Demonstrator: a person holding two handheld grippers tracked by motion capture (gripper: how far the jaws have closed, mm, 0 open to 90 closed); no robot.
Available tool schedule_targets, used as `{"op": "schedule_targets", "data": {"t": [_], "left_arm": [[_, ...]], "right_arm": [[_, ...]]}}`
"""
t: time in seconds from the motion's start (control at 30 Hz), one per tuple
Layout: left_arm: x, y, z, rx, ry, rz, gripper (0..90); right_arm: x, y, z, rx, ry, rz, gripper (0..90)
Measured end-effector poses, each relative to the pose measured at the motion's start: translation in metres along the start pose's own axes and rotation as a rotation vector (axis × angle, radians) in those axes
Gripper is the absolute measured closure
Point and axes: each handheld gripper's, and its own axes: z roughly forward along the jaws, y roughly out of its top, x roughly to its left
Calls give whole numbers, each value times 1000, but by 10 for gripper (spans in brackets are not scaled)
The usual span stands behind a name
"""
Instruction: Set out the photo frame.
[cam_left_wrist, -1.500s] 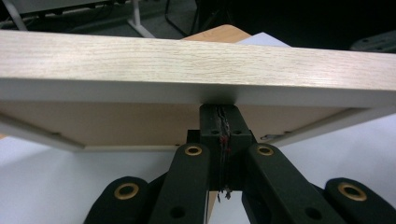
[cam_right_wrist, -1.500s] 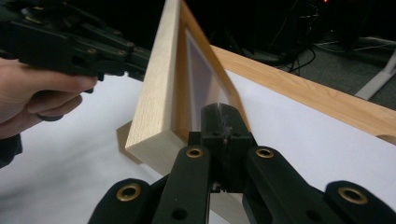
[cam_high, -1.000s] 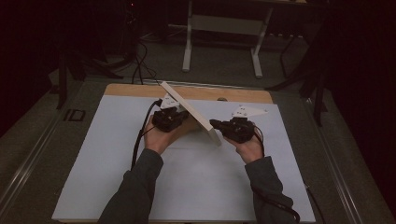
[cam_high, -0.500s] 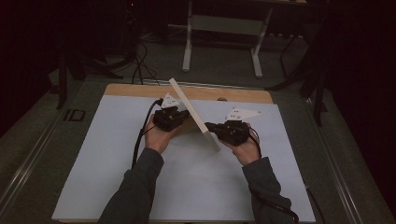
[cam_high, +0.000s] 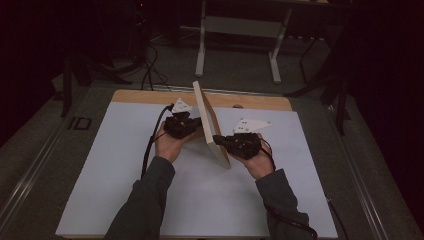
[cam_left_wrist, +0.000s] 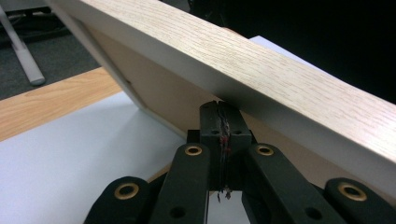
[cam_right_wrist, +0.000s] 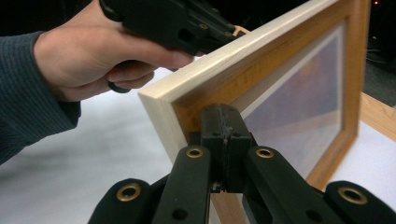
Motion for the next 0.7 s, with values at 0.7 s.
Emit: {"op": "schedule_targets", "data": {"t": [0.7], "left_arm": [[-2,1,4,6,-63,23,900]], "right_arm": [[15,6,13,8,55,-31,896]]}}
